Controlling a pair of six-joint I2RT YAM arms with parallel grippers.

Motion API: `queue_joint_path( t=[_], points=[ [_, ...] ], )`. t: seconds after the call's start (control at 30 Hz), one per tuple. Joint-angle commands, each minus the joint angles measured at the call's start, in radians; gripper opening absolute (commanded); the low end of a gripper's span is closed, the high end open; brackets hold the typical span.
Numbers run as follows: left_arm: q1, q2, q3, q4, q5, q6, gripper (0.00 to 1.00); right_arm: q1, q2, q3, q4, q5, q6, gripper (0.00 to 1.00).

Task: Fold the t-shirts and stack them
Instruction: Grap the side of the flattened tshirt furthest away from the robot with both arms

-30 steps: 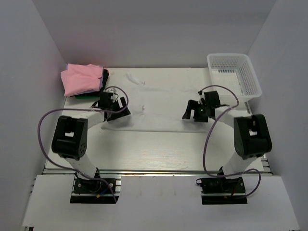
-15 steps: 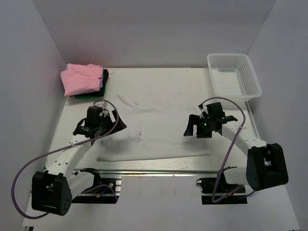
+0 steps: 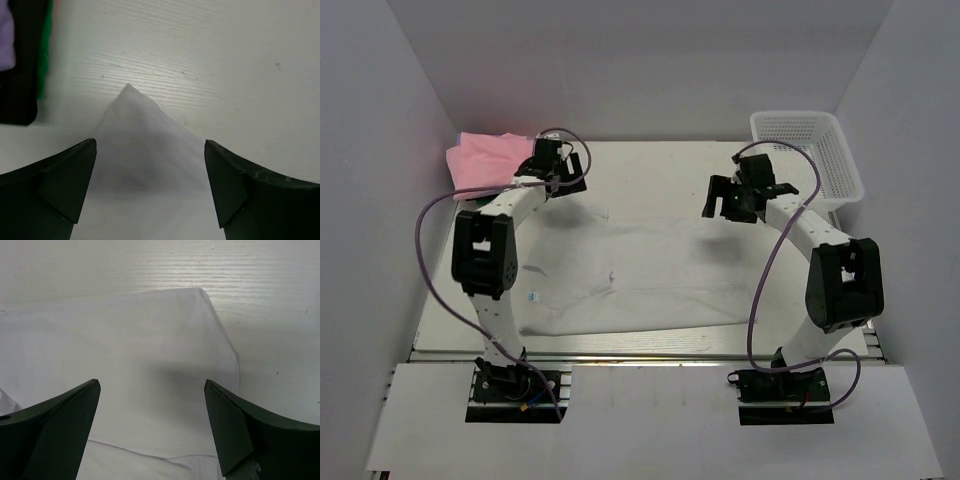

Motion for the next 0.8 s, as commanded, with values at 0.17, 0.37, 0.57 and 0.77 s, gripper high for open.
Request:
queue_joint_path(
  t=[0.17, 0.37, 0.57, 0.77],
  points=[
    [0.007, 0.296, 0.286, 0.009, -0.087, 0.124, 0.88, -0.006, 0.109, 0.137, -0.049, 0.058, -0.030, 0.90],
    [0.007, 0.399, 0.357, 0.002, -0.088, 0.133, 0.56, -0.013, 0.189, 0.175, -0.057, 0.107, -0.033, 0.90],
    [0.007, 0.373, 0.262, 0.075, 0.000, 0.167, 0.09, -0.016, 0.281, 0.240, -0.052, 0.180, -0.024, 0.90],
    [0.007, 0.321, 0.200, 0.113, 0.012, 0.167, 0.00, -0.015, 0.403, 0.342, -0.010, 0.177, -0.019, 0.90]
  ],
)
